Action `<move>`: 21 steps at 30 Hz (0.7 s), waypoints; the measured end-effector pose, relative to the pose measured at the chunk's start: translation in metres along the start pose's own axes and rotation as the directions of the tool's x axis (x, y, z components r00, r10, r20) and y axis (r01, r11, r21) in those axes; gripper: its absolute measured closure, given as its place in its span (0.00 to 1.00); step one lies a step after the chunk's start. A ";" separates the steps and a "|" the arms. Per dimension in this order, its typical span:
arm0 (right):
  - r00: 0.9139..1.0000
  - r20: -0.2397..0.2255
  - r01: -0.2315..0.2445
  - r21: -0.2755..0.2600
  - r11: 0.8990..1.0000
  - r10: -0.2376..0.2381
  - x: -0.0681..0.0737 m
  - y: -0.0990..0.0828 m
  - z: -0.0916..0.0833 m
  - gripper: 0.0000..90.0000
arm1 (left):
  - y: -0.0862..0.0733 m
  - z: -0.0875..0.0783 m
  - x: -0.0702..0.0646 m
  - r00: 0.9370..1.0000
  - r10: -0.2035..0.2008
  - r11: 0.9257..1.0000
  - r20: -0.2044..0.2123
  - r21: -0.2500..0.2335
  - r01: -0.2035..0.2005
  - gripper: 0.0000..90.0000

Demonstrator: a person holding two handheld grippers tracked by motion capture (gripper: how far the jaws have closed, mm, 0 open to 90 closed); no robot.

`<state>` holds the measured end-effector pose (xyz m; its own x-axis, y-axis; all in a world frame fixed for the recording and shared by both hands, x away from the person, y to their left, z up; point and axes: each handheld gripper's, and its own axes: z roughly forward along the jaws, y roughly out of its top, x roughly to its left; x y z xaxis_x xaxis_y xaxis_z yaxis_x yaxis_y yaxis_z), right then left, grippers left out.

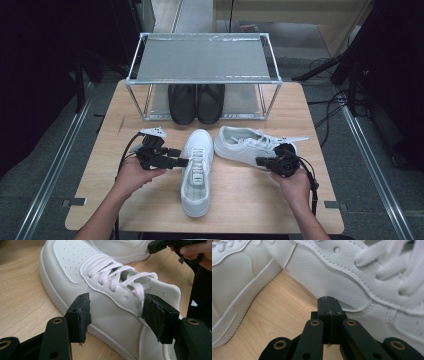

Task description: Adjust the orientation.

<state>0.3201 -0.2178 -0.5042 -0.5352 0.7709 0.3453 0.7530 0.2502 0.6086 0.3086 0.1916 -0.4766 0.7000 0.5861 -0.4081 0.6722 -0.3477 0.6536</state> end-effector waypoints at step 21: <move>1.000 -0.014 0.020 -0.098 0.995 -0.021 0.024 0.033 -0.016 1.00 | 0.000 0.000 0.000 1.000 0.001 1.000 0.001 0.000 -0.001 0.44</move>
<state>0.3264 -0.1999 -0.4644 -0.5564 0.7572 0.3421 0.7013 0.2071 0.6822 0.3087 0.1913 -0.4764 0.7012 0.5845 -0.4082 0.6712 -0.3482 0.6544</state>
